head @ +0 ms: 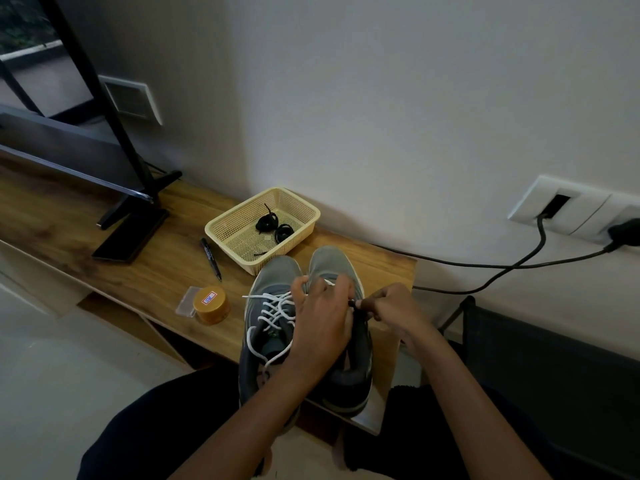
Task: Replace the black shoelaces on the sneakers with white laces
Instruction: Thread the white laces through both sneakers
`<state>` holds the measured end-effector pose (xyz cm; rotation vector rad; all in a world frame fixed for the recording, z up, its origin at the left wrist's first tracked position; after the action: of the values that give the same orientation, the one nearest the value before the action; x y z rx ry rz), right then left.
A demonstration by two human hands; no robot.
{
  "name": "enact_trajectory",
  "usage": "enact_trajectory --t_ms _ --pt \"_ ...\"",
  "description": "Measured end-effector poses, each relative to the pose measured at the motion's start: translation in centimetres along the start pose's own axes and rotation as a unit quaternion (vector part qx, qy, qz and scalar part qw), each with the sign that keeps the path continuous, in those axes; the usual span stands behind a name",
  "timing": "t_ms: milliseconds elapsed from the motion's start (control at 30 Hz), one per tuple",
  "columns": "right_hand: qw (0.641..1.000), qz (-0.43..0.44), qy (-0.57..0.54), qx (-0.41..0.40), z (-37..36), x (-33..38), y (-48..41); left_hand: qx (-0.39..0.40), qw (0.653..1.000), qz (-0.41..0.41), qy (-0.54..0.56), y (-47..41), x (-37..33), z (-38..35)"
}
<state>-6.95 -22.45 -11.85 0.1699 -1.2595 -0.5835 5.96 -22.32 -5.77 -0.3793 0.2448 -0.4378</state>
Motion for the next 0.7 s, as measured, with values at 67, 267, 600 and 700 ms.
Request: enact_trajectory --t_ms 67,267,600,700 --pt "1.0 -0.002 -0.025 0.004 0.5 0.1 0.6 -0.014 1.0 0.007 -0.001 0.3 -0.2 0.2" --pt "0.998 0.009 -0.041 0.035 0.2 0.8 1.7 -0.04 0.998 0.035 0.015 0.3 0.2 0.8" --pt "0.998 0.028 -0.032 0.044 0.3 0.8 2.0 -0.033 0.999 0.032 -0.026 0.0 0.6 1.0" --pt "0.996 0.059 0.016 0.059 -0.4 1.4 2.2 -0.029 0.998 0.0 -0.063 -0.1 0.3 0.9"
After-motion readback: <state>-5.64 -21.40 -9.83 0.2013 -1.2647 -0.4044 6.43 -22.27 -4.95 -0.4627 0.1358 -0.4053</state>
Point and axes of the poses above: each hand's wrist, its own y-axis away from the middle knuckle, its own z-axis out of the back of the hand, x = y × z, the point moved 10 cm from there along -y, towards the middle knuckle, and after that the axes turned 15 degrees about -y, right-handed, at the moved point
